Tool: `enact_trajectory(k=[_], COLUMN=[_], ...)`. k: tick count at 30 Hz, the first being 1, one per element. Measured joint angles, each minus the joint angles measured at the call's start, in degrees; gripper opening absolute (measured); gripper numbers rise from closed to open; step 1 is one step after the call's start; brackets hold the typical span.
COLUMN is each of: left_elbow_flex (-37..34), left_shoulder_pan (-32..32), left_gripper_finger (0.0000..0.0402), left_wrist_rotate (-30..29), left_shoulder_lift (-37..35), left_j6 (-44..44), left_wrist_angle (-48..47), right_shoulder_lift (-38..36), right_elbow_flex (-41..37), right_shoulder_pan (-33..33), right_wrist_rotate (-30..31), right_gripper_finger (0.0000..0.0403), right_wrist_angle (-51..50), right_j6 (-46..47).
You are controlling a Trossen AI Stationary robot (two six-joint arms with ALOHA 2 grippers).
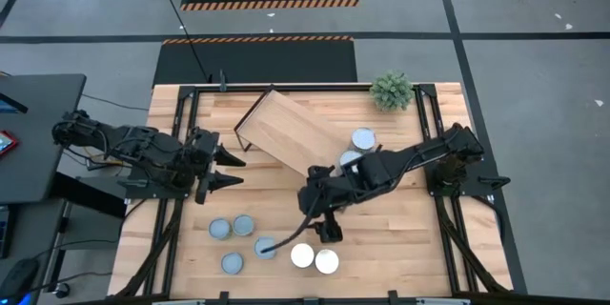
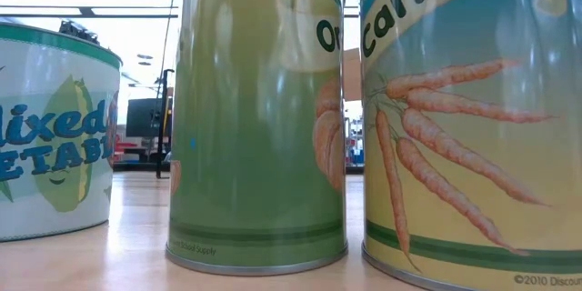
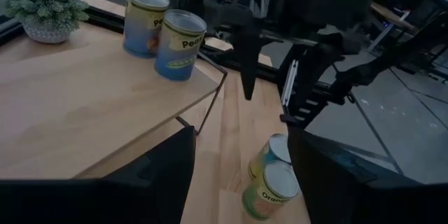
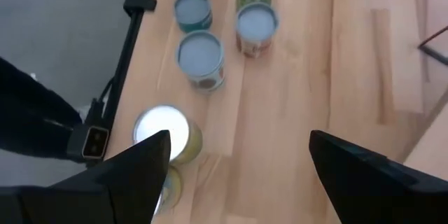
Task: Pick and place cans onto a shelf
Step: Put the canned carrot on the shelf
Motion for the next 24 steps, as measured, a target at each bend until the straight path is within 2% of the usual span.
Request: enact_trajectory(k=[15,24], left_elbow_flex=[0.0,0.0], left_shoulder_pan=[0.0,0.0], left_gripper_finger=[0.0235,0.0235], left_wrist_rotate=[0.0,0.0], left_shoulder_lift=[0.0,0.0], left_j6=[0.0,0.0], left_wrist_angle=[0.0,0.0], right_shoulder_lift=[0.0,-0.1], right_elbow_flex=[-2.4,-1.9], right_shoulder_pan=[2.9,5.6], right_wrist_rotate=[2.8,6.1], right_gripper_finger=[0.0348,0.0348], right_wrist_angle=[3.0,3.7], right_j6=[3.9,1.2])
